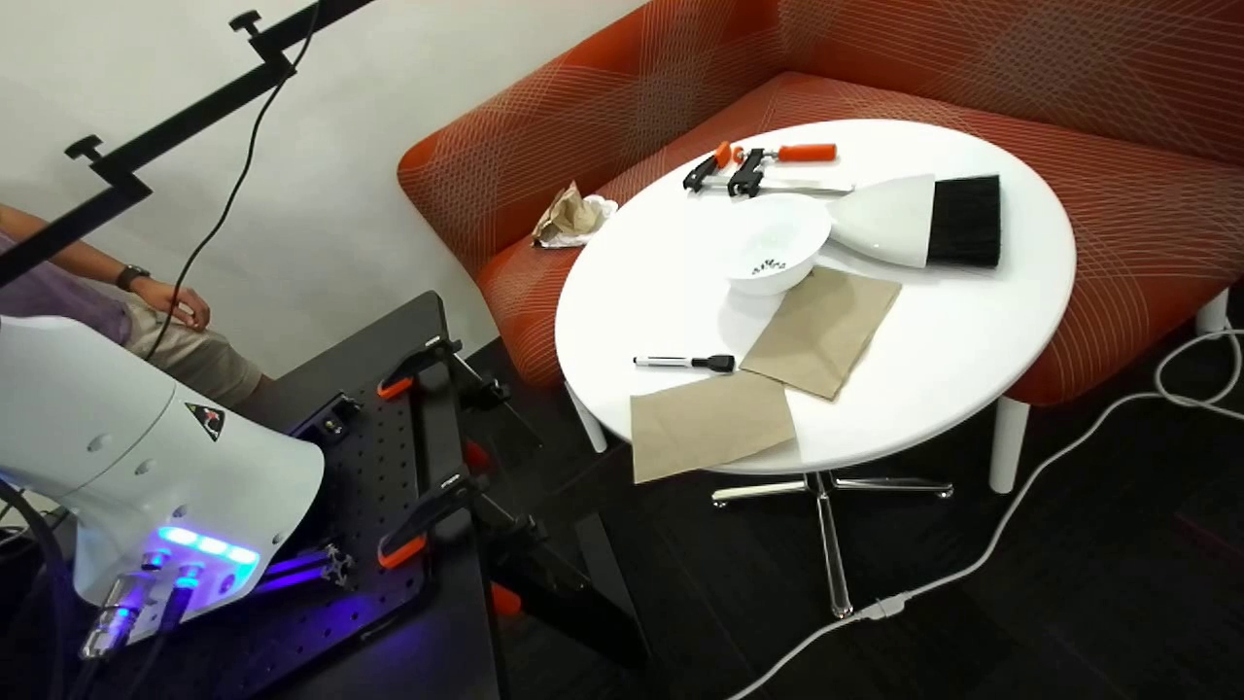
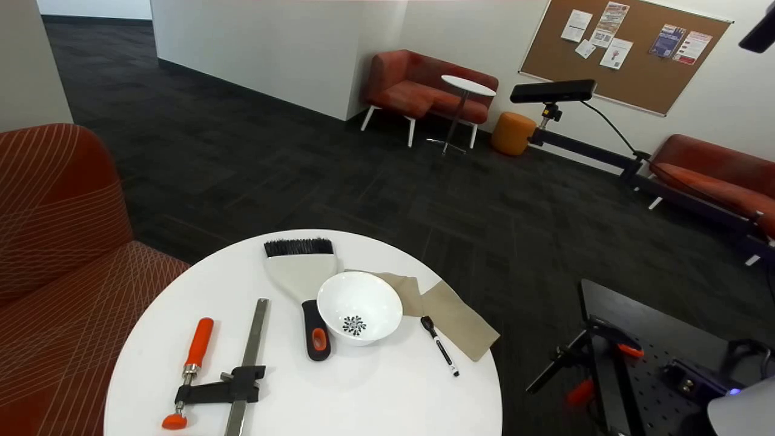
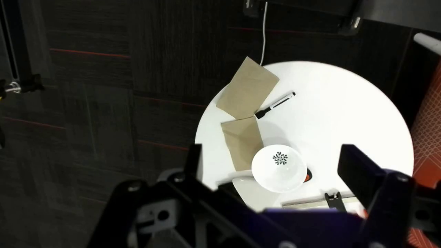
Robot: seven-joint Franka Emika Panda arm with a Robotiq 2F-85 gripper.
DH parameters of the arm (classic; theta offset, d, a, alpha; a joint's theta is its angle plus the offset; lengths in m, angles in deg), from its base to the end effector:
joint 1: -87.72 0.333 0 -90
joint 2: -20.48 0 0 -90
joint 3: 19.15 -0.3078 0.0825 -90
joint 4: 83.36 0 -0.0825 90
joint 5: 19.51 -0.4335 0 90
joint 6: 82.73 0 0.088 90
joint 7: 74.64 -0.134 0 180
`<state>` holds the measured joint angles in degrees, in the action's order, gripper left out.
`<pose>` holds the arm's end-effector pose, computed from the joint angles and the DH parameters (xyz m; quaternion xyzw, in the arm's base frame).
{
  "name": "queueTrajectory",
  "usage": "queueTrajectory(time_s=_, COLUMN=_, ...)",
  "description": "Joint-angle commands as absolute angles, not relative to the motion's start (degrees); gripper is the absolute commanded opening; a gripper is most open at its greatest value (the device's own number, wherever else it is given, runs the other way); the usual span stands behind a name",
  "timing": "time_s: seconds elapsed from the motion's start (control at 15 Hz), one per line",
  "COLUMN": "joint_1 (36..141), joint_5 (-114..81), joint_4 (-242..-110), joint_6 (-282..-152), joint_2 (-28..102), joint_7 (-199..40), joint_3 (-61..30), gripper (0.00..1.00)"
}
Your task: Put the pen in the bowl
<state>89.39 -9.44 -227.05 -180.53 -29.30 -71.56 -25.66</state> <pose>0.3526 0.0315 0.5216 0.9871 0.0879 0.0350 0.1295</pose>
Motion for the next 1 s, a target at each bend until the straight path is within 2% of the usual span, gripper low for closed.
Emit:
queueTrajectory(time_s=0.0, joint_1=90.22, joint_5=-10.3, joint_4=-227.51, joint_6=-182.71, joint_2=-26.99, joint_7=-74.4, joint_3=-24.74, gripper=1.0)
queueTrajectory(time_s=0.33, joint_1=89.97, joint_5=-14.7, joint_4=-232.61, joint_6=-190.89, joint_2=-23.27, joint_7=-79.32, joint_3=-24.21, gripper=1.0)
queueTrajectory(time_s=0.93, joint_1=87.36, joint_5=-17.83, joint_4=-243.23, joint_6=-221.23, joint_2=-8.86, joint_7=-89.06, joint_3=-24.89, gripper=1.0)
